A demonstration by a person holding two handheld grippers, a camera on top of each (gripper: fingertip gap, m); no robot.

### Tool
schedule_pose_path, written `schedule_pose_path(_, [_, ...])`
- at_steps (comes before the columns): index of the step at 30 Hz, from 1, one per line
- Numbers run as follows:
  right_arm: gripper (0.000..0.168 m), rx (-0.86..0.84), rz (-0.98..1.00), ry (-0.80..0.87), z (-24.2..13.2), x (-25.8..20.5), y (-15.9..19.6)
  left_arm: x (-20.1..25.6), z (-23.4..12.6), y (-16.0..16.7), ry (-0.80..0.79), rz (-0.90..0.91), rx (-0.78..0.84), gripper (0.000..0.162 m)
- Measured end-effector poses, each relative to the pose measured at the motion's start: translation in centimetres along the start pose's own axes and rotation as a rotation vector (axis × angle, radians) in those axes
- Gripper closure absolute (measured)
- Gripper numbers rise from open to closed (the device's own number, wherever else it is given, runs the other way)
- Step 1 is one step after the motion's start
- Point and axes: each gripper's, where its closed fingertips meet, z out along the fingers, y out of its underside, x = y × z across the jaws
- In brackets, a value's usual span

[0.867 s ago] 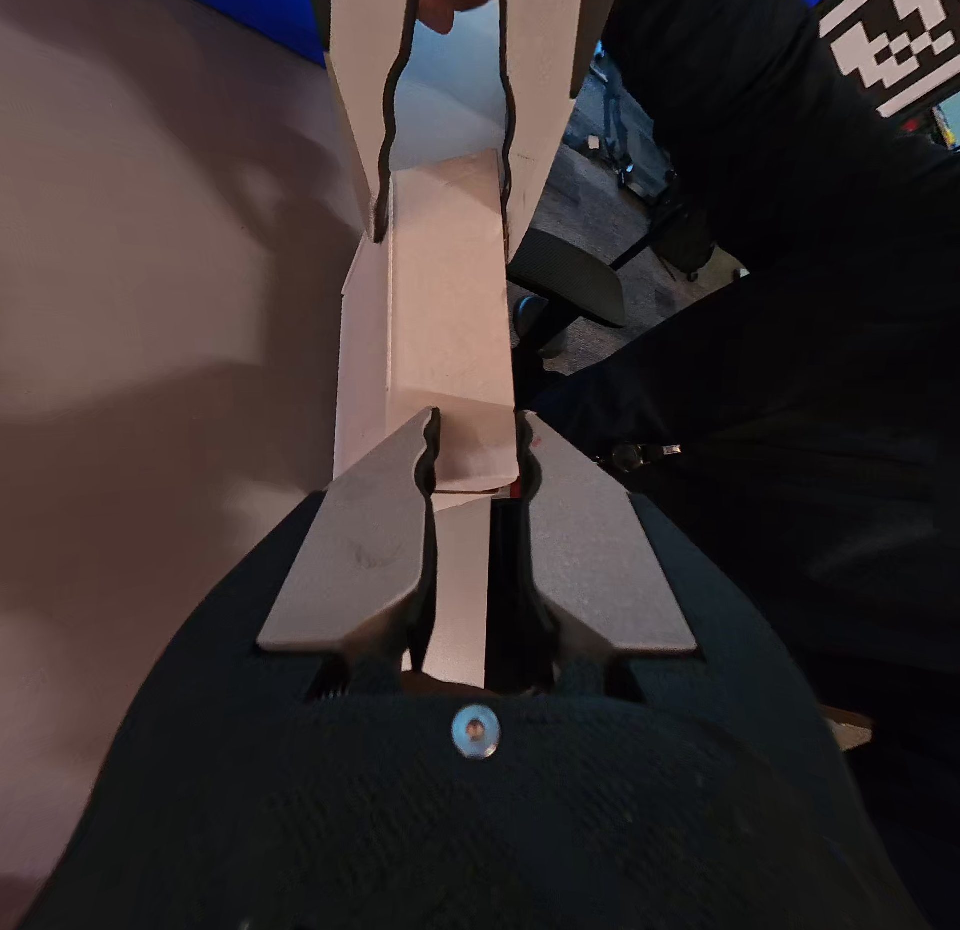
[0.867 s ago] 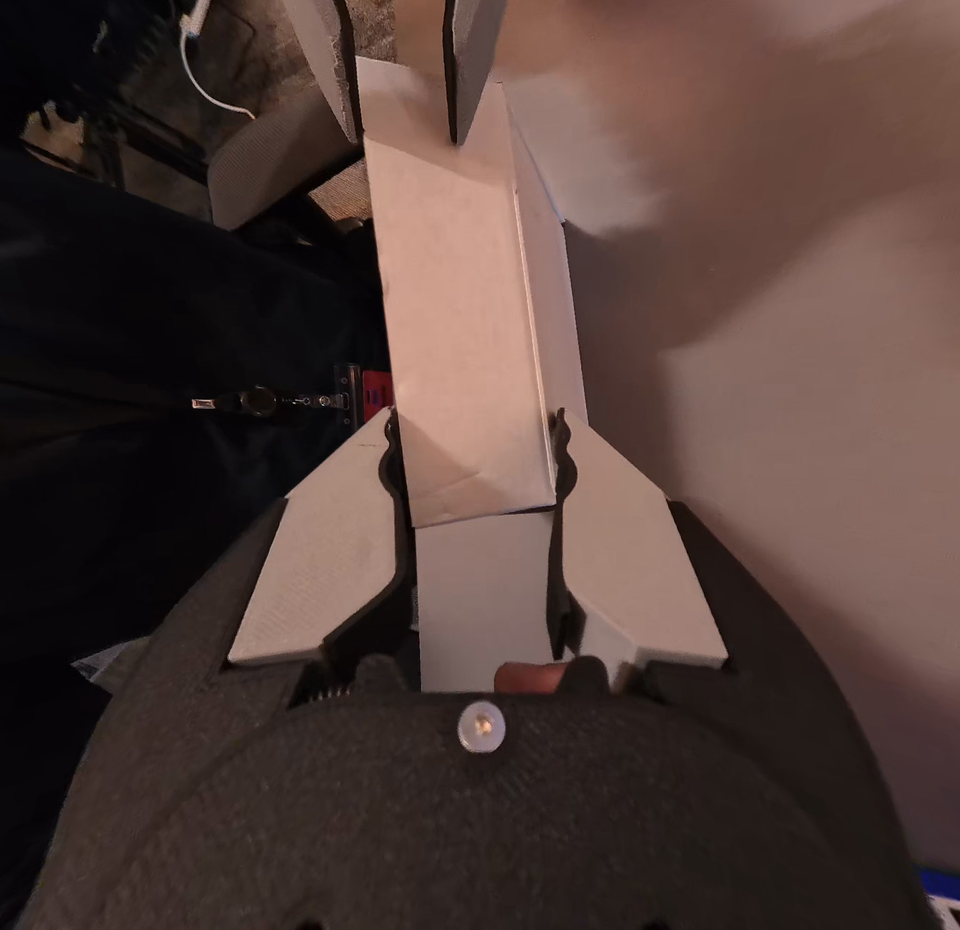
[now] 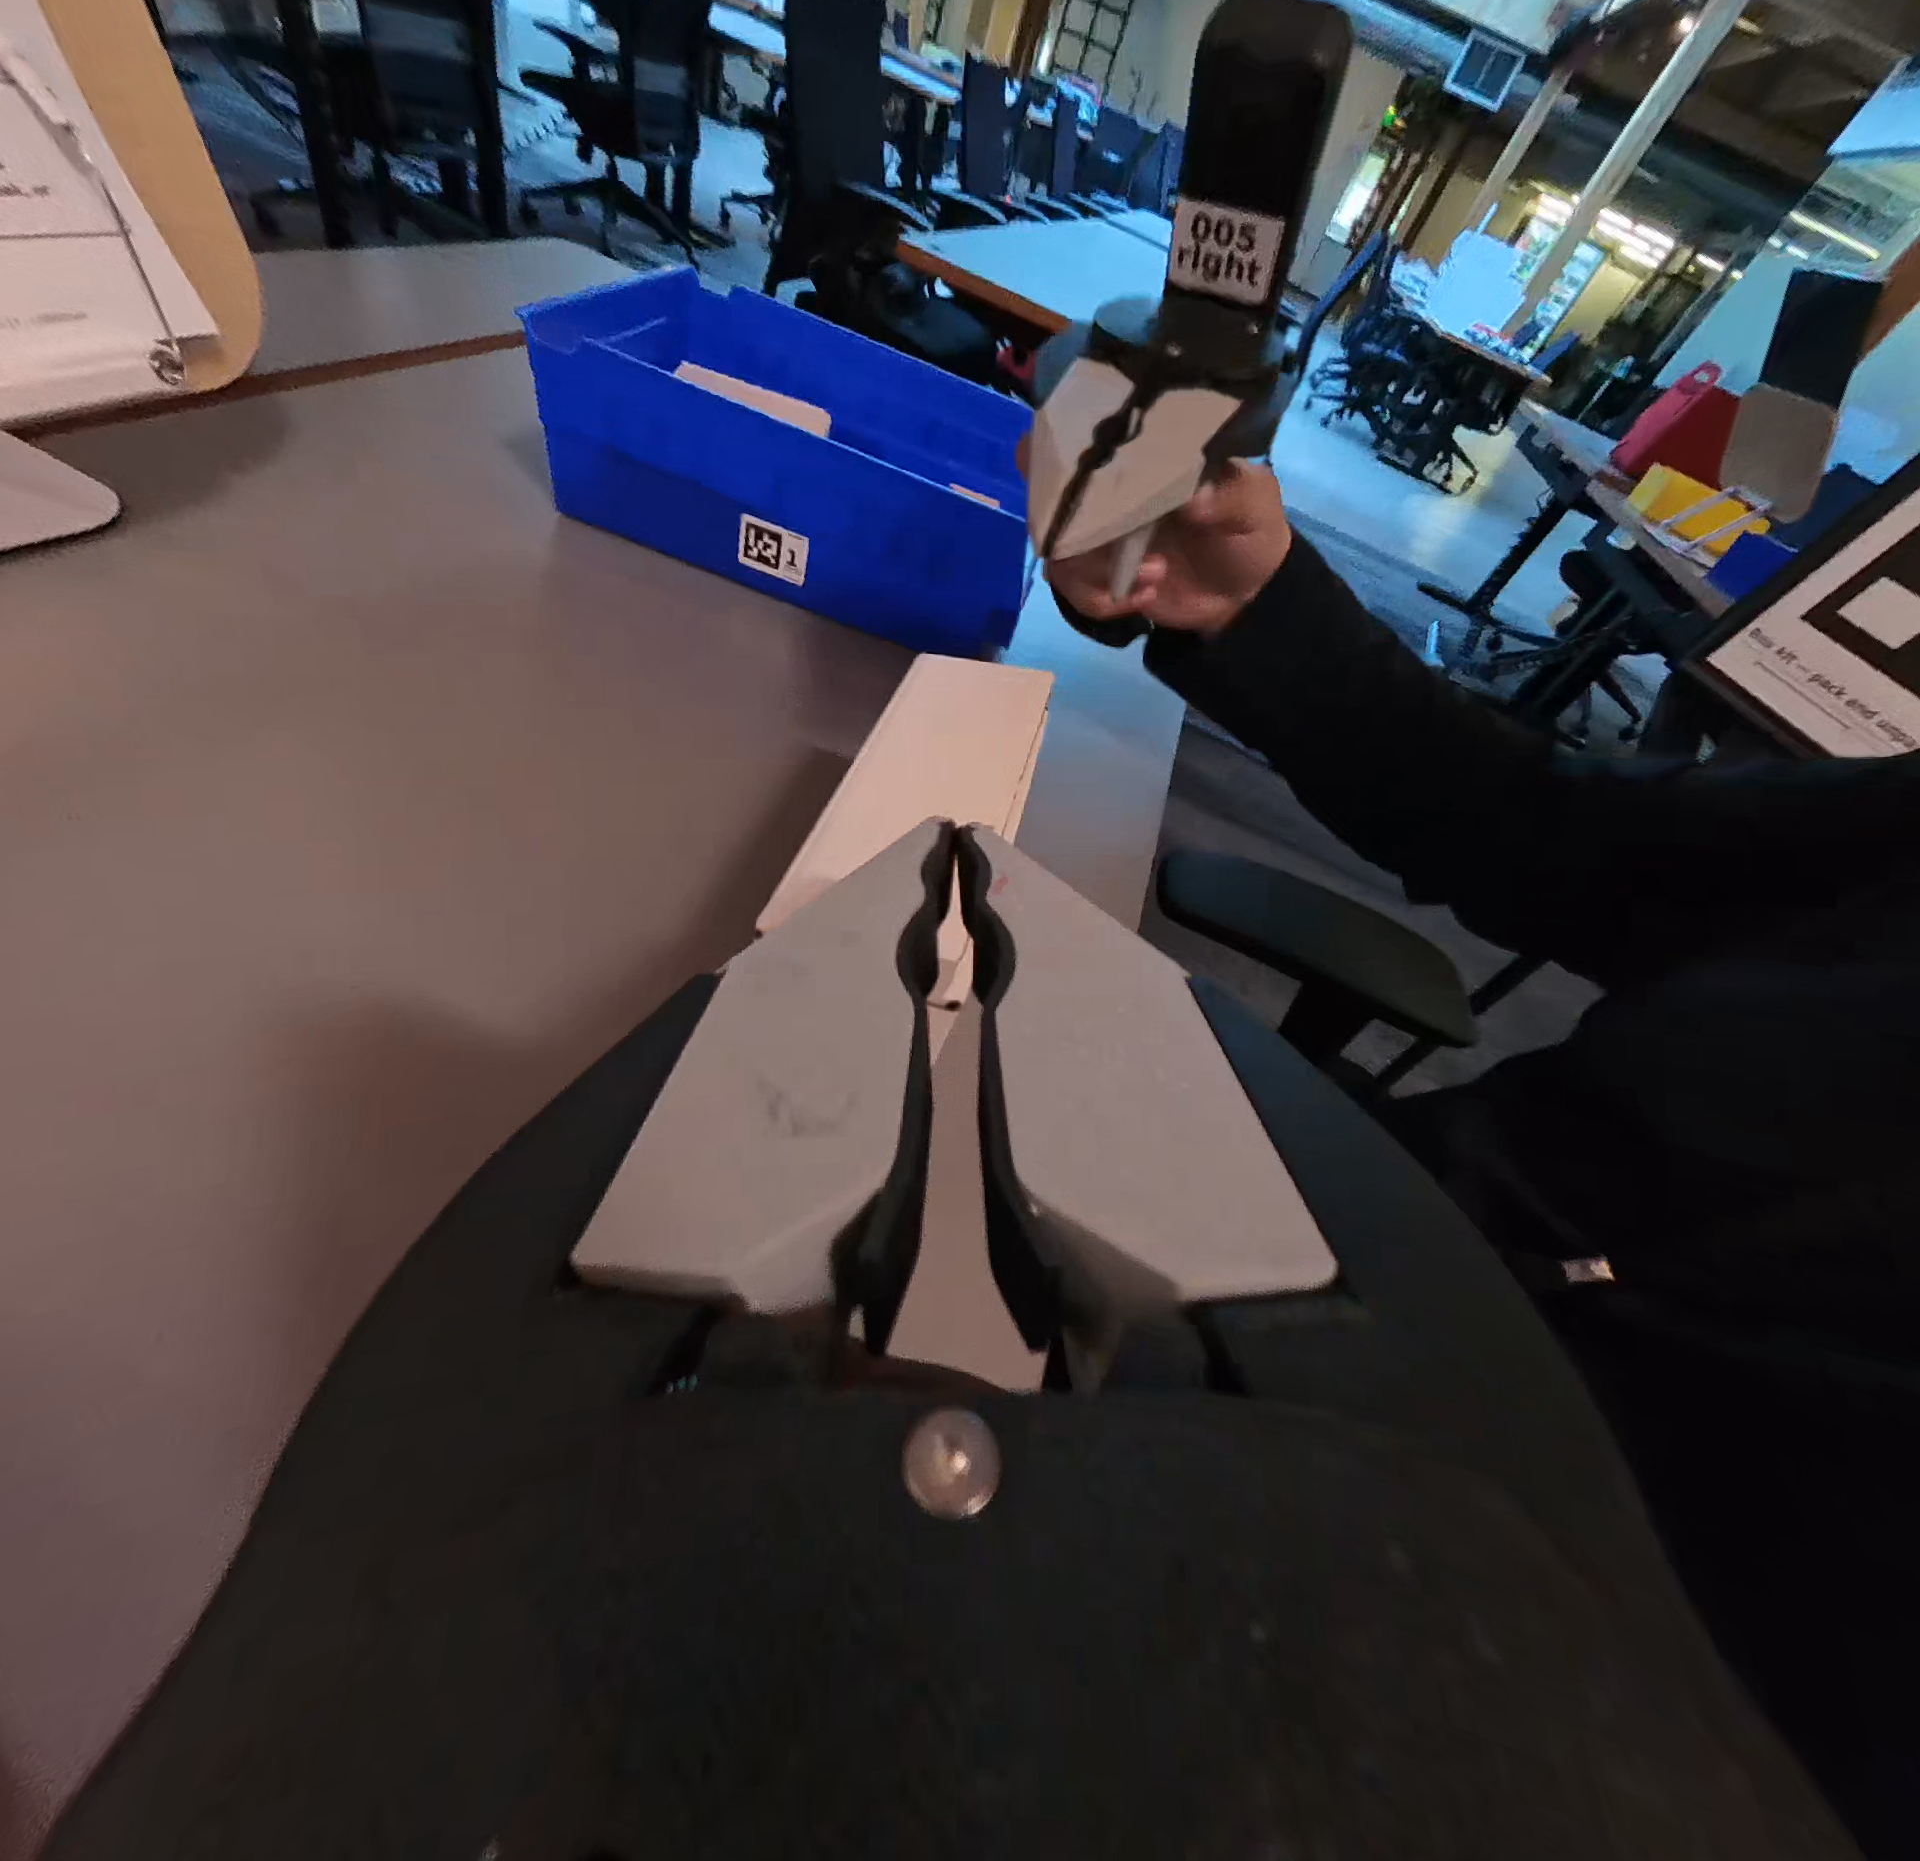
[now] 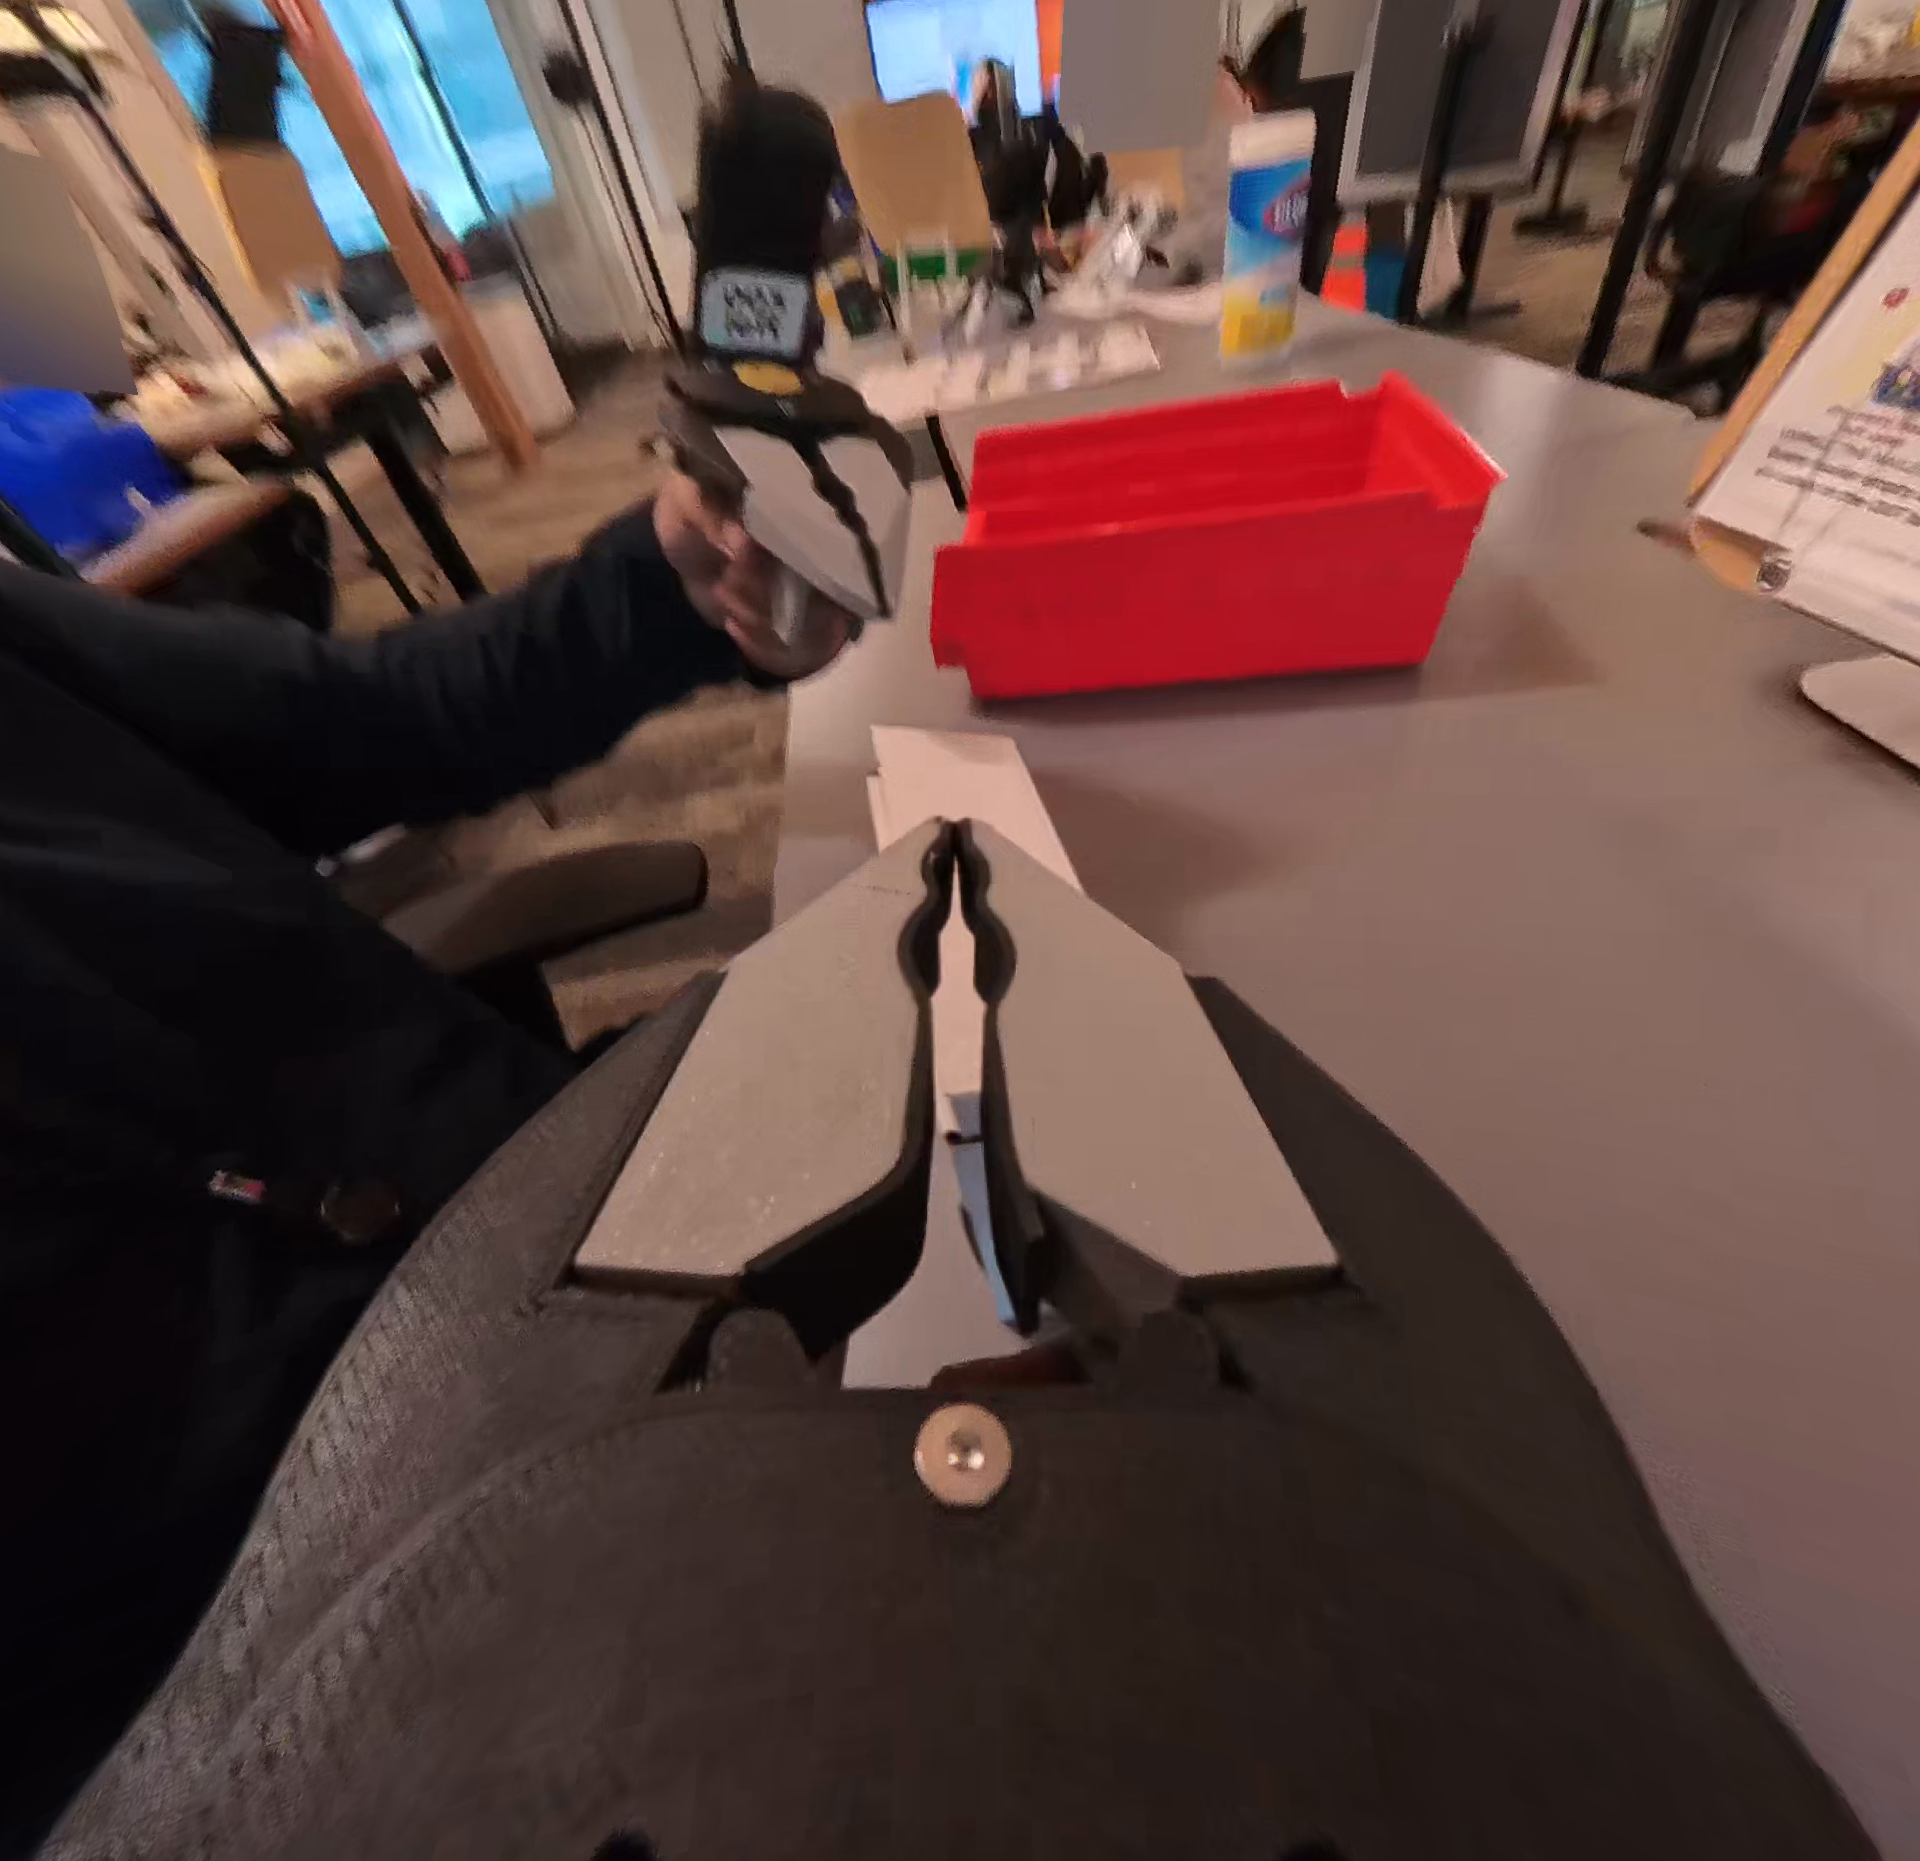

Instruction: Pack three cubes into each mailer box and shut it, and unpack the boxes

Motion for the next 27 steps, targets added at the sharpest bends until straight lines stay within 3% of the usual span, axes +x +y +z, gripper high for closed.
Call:
schedule_pose_path(6, [0.168, 0.078, 0.050, -0.031, 0.0, -0.8, 2.3, -0.2, 1.6, 2.0, 0.027, -0.027, -0.013, 0.162])
schedule_pose_path(11, [0.168, 0.001, 0.073, -0.016, 0.8, -0.3, 4.8, -0.9, 2.4, 3.4, 0.012, 0.002, -0.022, 0.162])
schedule_pose_path(20, [0.168, 0.106, 0.097, -0.036, 0.9, -0.2, 5.7, -0.8, 2.7, 4.7, 0.042, 0.139, -0.038, 0.162])
schedule_pose_path(23, [0.168, 0.092, 0.022, 0.026, 1.1, 0.0, 6.0, -0.9, 2.7, 4.9, 0.039, 0.146, -0.029, 0.162])
schedule_pose_path(27, [0.168, 0.124, 0.065, -0.018, 1.0, -0.1, 5.9, -0.9, 2.7, 5.0, 0.063, 0.140, -0.042, 0.162])
